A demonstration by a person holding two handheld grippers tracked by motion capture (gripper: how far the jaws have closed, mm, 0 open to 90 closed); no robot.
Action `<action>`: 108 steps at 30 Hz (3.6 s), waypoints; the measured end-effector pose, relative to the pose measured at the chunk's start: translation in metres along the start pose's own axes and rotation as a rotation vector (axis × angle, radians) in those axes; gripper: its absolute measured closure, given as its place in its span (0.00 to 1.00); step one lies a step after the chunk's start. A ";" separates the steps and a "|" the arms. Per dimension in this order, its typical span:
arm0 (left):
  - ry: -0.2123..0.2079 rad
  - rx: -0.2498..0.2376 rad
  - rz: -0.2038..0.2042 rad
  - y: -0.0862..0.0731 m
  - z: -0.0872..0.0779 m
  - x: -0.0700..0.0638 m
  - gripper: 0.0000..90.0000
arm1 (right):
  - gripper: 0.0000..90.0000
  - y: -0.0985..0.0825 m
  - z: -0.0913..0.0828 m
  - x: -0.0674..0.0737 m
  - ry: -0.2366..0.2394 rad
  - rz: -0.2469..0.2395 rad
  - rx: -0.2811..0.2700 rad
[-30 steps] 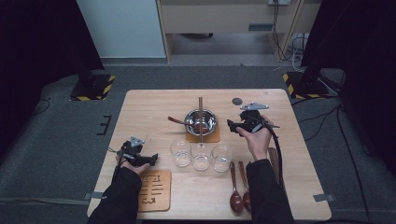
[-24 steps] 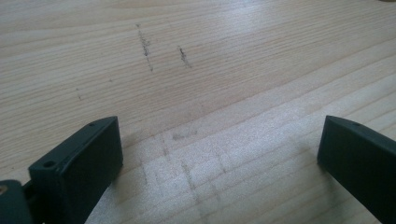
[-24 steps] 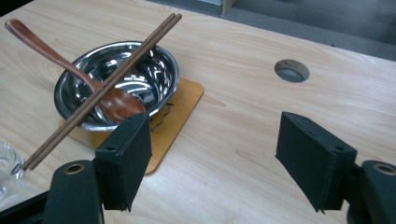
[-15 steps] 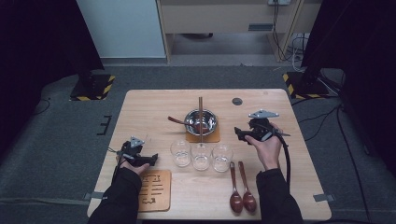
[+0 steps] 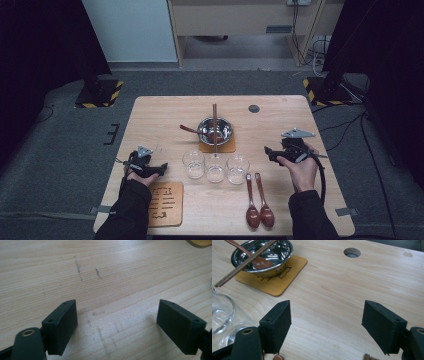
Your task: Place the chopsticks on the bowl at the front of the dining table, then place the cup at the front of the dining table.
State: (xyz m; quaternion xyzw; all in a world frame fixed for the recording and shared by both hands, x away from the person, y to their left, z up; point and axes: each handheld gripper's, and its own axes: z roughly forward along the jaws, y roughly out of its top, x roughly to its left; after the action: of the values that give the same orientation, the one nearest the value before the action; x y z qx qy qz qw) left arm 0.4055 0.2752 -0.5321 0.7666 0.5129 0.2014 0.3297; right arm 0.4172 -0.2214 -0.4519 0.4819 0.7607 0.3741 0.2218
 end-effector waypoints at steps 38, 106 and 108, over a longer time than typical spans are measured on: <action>-0.085 -0.193 -0.012 0.027 -0.042 -0.023 0.29 | 0.23 -0.058 -0.006 -0.026 -0.059 0.023 0.078; -0.146 -0.057 0.123 0.065 -0.016 -0.082 0.45 | 0.21 -0.096 -0.014 -0.089 -0.205 0.116 0.128; -0.146 -0.041 0.121 0.066 -0.014 -0.082 0.47 | 0.21 -0.098 -0.014 -0.090 -0.204 0.120 0.138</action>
State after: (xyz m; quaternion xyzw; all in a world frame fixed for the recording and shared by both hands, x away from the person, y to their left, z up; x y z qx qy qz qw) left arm 0.4067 0.1870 -0.4729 0.8019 0.4358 0.1750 0.3693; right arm 0.3912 -0.3324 -0.5226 0.5762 0.7280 0.2823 0.2414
